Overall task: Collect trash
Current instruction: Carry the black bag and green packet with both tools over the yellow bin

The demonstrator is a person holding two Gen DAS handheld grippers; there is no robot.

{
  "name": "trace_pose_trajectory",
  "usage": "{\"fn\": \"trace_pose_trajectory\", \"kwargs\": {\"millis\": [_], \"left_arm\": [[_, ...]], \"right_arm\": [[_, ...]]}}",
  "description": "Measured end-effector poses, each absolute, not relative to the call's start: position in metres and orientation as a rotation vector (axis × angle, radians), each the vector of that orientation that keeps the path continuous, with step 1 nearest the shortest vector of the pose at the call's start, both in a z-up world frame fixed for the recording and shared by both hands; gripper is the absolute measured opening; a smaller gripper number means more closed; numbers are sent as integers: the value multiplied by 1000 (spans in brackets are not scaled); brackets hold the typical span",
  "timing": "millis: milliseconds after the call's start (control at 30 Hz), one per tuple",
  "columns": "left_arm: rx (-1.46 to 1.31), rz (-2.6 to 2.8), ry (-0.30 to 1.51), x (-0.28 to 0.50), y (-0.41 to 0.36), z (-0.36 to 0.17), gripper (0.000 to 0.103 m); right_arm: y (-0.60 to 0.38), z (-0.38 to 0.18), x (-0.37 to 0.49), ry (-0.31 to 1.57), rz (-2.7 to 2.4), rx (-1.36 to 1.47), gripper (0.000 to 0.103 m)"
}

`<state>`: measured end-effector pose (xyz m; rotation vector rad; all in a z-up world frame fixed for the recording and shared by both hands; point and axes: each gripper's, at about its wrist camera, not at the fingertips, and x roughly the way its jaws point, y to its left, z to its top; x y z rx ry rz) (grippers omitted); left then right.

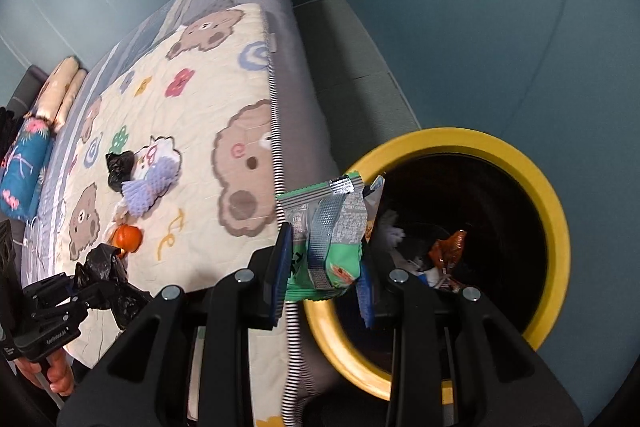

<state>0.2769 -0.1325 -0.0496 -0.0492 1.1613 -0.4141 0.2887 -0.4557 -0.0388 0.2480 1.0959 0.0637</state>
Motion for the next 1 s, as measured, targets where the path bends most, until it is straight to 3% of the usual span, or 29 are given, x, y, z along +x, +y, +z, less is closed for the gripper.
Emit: {"fn": "trace_pose_trajectory", "kwargs": {"millis": [1000], "left_arm": [[-9, -629, 1173, 294, -294, -72, 26]], "right_arm": [[-568, -63, 292, 1078, -47, 413, 29]]}}
